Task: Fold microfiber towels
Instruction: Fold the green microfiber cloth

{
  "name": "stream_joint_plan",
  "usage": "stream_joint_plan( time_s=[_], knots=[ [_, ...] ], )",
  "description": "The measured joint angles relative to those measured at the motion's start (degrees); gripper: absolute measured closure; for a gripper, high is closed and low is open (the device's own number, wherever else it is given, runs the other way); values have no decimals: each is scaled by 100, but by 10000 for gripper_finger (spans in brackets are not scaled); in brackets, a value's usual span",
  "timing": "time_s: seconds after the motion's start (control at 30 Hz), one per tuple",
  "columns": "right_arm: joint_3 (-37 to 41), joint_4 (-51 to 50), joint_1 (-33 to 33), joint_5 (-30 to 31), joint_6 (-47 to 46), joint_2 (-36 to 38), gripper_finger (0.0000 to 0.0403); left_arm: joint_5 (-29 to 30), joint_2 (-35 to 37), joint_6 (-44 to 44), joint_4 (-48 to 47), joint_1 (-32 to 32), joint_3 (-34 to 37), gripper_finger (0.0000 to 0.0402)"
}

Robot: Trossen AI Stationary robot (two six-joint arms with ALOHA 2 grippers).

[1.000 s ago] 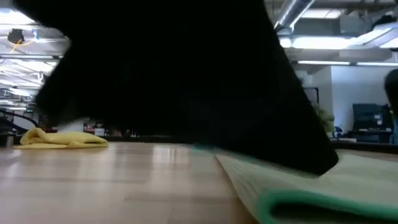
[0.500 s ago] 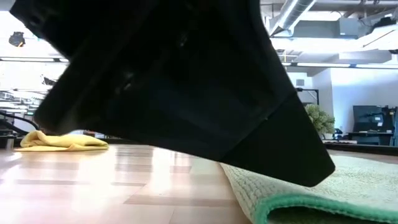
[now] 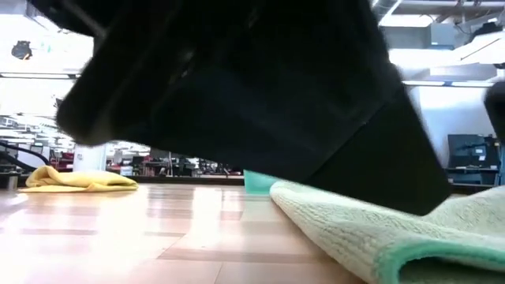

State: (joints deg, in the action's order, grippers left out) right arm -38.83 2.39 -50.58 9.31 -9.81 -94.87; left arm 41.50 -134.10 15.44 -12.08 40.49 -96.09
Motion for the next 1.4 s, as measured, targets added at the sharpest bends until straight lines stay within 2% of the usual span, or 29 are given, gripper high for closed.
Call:
stream_joint_plan(
  time_s=[0.13,0.23,0.4,0.57,0.63,0.83,1.13,1.27,1.4],
  knots=[
    [-9,-487,8,956,-386,439,374,-4,-2,-197,87,-4,-2,200],
    [-9,-895,10,1536,-777,708,383,28,-73,-761,365,-15,-7,193],
    [-11,-1175,8,1898,-1070,896,396,14,-170,-1132,518,-40,-29,192],
    [-11,-1222,48,1950,-1241,898,379,-126,-173,-1471,731,-67,-22,192],
    [-11,-1257,54,1951,-1272,896,377,-418,-209,-1594,822,-134,-22,192],
    [-12,-1260,54,1948,-1272,896,388,-948,-249,-1158,596,-301,-31,193],
    [-15,-1263,54,1939,-1269,896,374,-1368,-265,-1113,448,-452,-39,245],
    [-15,-1263,54,1931,-1251,896,379,-1883,-287,-1326,463,-618,-39,262],
    [-15,-1263,54,1929,-1230,896,381,-2014,-297,-1606,337,-731,-22,274]
  ],
)
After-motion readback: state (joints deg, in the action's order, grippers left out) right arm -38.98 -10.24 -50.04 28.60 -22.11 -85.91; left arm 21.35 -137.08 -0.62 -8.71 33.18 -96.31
